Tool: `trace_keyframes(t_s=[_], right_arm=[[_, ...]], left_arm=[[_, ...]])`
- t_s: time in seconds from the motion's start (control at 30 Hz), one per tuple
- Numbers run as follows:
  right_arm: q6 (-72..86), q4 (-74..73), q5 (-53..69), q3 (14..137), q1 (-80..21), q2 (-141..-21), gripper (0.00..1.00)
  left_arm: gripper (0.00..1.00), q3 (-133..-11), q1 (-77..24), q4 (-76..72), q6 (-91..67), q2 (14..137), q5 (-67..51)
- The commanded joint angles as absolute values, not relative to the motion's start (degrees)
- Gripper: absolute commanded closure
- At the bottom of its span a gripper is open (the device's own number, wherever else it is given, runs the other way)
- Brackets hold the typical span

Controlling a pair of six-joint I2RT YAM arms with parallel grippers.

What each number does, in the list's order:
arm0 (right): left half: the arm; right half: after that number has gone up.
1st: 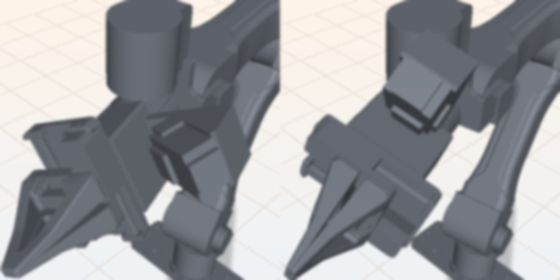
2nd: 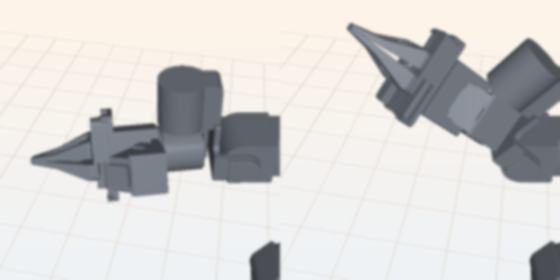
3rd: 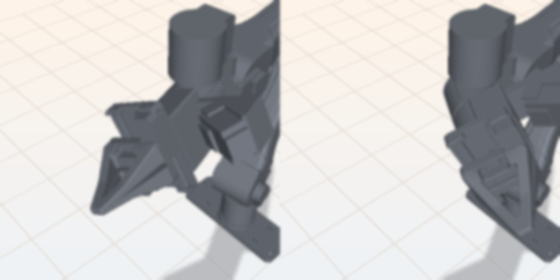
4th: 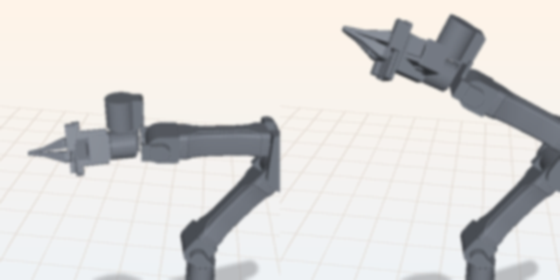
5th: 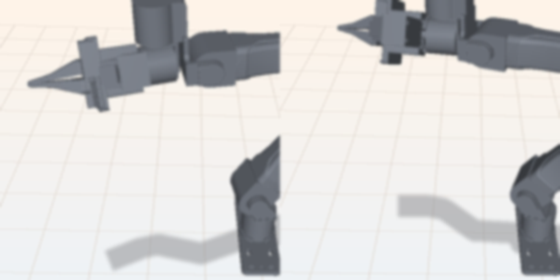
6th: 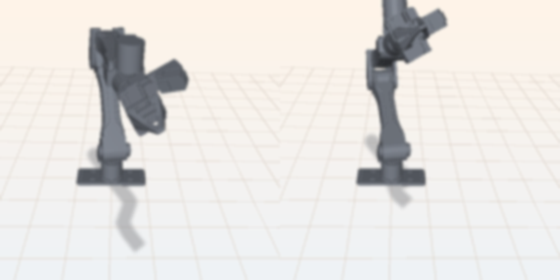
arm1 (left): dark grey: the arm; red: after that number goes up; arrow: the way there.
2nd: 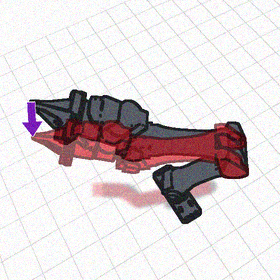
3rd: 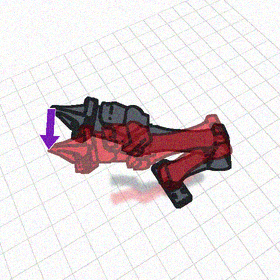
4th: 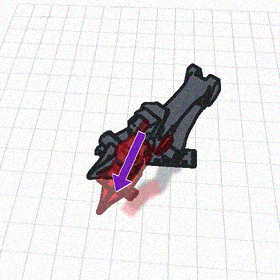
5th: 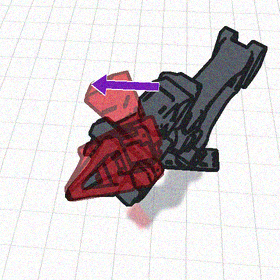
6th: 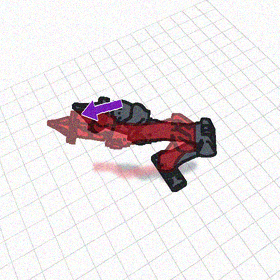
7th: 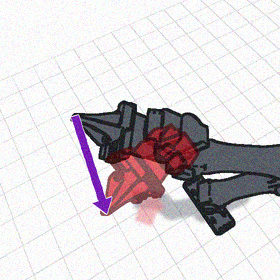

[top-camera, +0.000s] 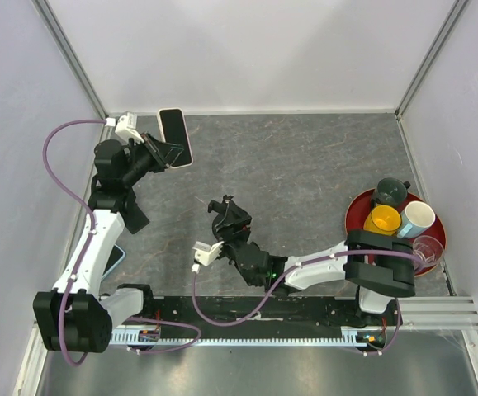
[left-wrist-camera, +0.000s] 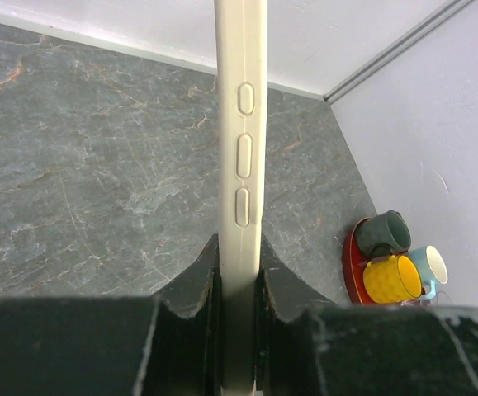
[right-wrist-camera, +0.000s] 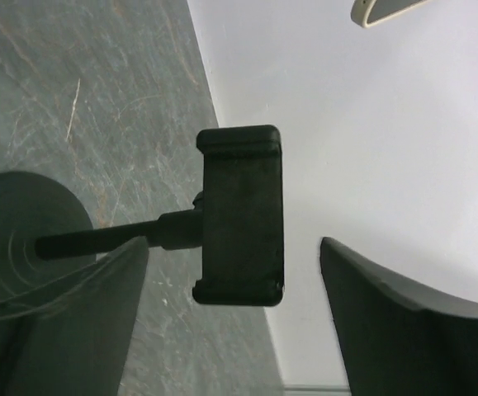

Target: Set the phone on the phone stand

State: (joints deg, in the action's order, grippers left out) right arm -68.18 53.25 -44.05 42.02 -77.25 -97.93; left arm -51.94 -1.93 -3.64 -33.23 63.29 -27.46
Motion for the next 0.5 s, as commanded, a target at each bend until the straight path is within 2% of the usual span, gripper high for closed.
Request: trace_keyframes(t_s=[0.0,0.27,0.47], right_arm=[[-56.99,42.77,-48.25,44.03,-78.66,-93.0,0.02],[-28.59,3.93,-39.12,52.63,-78.75,-79.57,0.02],[-8.84,-11.84,-31.03,57.82,-77.7,-70.68,0.02]], left_arm=[[0.98,-52.38,-1.49,-10.11,-35.24,63.02,-29.79],[0.98,-53.09,-1.49,-14.4,-36.91,65.65,-36.38],[0.98,-52.82,-2.19,-24.94,-41.74,67.24,-48.23]])
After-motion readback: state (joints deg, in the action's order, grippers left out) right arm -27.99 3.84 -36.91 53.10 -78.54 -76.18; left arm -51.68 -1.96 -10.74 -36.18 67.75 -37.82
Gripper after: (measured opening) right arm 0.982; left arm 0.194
